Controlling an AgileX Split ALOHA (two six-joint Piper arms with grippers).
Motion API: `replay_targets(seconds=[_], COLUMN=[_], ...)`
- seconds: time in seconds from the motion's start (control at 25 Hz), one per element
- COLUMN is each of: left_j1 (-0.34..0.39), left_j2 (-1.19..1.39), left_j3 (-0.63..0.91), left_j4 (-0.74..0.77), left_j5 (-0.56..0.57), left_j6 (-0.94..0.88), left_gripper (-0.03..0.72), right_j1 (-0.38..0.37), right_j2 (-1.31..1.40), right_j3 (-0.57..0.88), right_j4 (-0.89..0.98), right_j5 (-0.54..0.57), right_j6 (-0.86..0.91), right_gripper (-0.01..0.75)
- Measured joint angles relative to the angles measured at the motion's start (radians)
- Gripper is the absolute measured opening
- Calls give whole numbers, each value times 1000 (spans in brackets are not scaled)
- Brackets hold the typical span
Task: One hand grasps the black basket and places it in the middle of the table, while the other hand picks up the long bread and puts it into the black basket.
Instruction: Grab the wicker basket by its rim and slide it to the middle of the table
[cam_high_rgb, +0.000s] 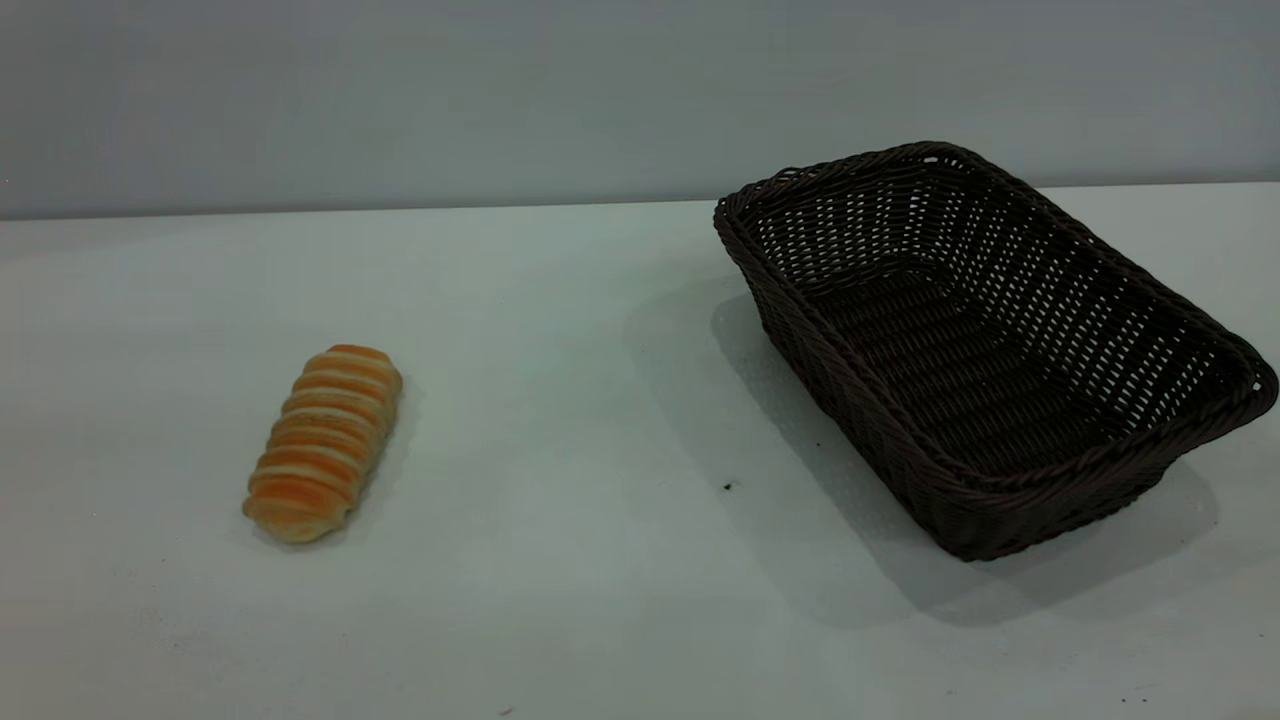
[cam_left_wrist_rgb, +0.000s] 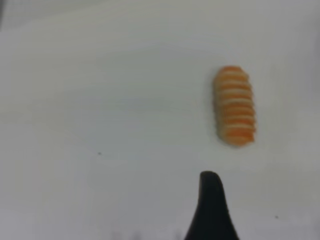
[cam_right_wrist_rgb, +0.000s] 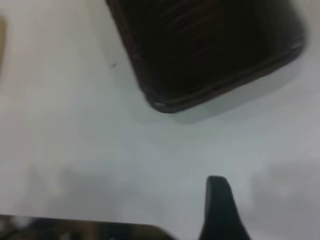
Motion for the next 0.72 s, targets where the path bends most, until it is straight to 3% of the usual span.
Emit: replay_targets(seconds=[0.52, 0.72], left_j1=[0, 0], left_j2=[62, 62], left_j3=[0, 0], left_j4=[-65, -65], left_j5=[-2, -2], left_j6=[90, 92], left_gripper=[581, 581], right_j1=[0, 0], right_j2=[625, 781], right_j3=[-4, -13], right_j4=[389, 541], right_j5=[-289, -345], right_j6=[0, -66], right_gripper=[512, 512])
